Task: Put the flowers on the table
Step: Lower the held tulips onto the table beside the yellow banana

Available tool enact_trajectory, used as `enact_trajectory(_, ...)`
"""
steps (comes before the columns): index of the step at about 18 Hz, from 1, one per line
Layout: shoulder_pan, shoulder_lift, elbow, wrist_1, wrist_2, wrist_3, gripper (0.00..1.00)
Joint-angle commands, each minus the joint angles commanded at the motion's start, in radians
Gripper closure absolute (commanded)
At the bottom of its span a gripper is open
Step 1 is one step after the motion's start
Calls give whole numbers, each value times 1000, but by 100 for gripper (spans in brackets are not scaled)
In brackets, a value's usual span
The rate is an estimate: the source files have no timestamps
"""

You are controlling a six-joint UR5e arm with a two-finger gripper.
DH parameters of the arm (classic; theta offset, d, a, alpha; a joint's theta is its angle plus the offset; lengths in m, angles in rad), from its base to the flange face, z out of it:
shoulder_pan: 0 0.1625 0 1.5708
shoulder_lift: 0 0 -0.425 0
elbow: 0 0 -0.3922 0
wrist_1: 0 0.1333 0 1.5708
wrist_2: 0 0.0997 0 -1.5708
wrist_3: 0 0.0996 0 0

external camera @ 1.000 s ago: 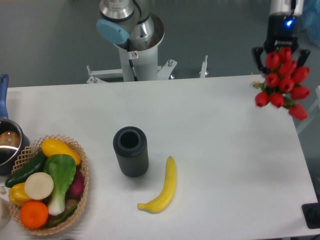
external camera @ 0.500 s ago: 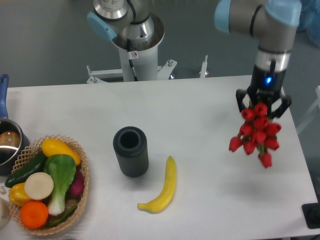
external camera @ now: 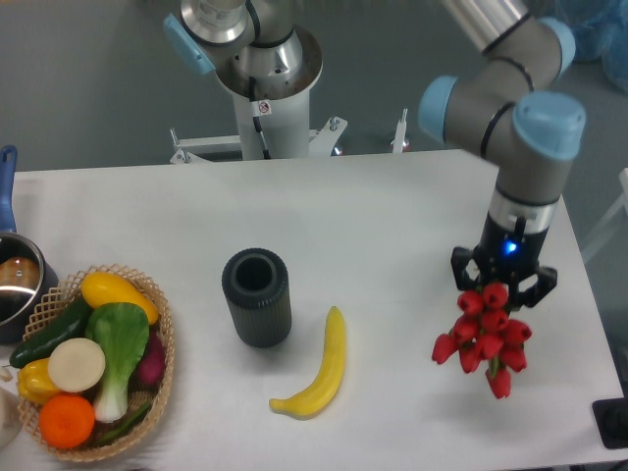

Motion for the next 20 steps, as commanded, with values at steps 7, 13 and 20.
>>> enact_trajectory(7,-12,-57,-2,3,-11,-3,52)
enact_trajectory(13,-15,-66,-3,3,-60,-40,51)
enact_trajectory(20,-23,-81,-2,3,-63,-68,45)
